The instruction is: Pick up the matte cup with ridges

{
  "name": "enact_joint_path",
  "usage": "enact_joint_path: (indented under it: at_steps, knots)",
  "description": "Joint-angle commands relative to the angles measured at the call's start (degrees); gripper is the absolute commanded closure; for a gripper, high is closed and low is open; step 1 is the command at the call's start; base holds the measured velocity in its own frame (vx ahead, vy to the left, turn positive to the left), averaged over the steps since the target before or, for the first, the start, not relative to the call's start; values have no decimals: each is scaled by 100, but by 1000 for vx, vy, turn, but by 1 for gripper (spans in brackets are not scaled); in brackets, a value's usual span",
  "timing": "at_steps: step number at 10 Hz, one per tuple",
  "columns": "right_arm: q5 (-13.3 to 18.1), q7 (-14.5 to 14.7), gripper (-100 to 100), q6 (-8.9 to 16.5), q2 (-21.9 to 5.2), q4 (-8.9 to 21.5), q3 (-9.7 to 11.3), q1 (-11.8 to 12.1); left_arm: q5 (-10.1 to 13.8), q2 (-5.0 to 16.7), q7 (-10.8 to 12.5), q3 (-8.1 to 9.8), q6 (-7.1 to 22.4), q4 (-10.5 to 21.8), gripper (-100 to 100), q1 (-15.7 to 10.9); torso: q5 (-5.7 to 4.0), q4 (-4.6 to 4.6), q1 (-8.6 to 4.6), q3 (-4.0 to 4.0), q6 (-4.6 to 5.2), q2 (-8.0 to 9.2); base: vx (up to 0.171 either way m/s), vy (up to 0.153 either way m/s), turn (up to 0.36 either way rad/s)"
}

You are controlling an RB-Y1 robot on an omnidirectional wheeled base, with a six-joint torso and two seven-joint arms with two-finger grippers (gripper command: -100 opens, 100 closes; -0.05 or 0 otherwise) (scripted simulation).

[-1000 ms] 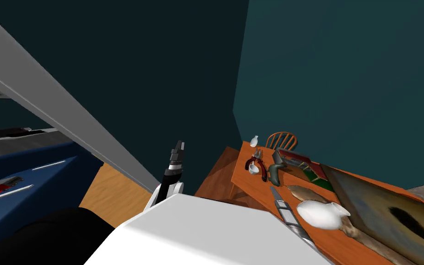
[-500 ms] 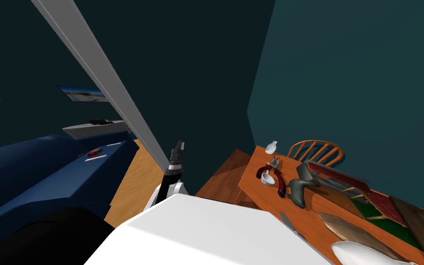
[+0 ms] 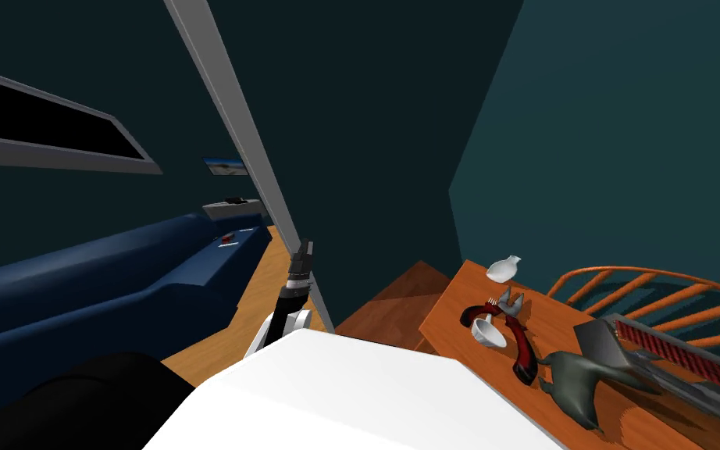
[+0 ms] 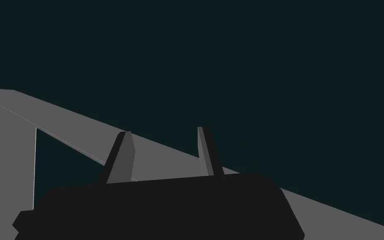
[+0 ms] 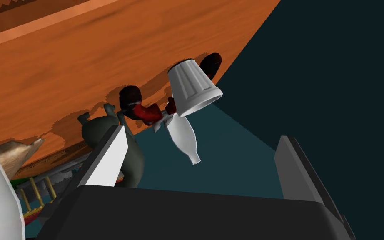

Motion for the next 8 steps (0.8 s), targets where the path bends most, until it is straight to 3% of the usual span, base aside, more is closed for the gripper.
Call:
enact_joint_path:
  at_steps: [1, 5, 8]
  knots:
    - [41, 82, -100, -40, -15, 186, -11, 76, 0, 0, 0, 0, 0, 0, 0, 0, 0, 0, 0, 0, 0, 0, 11, -4, 221]
    - [225, 395, -100, -6, -218, 836, -114, 480, 0, 0, 0, 0, 0, 0, 0, 0, 0, -1, 0, -3, -1, -6, 22, 2, 367]
    - [283, 492, -100, 5, -282, 1206, -146, 588, 0, 0, 0, 0, 0, 0, 0, 1, 0, -2, -2, -7, -1, -13, 34, -4, 298]
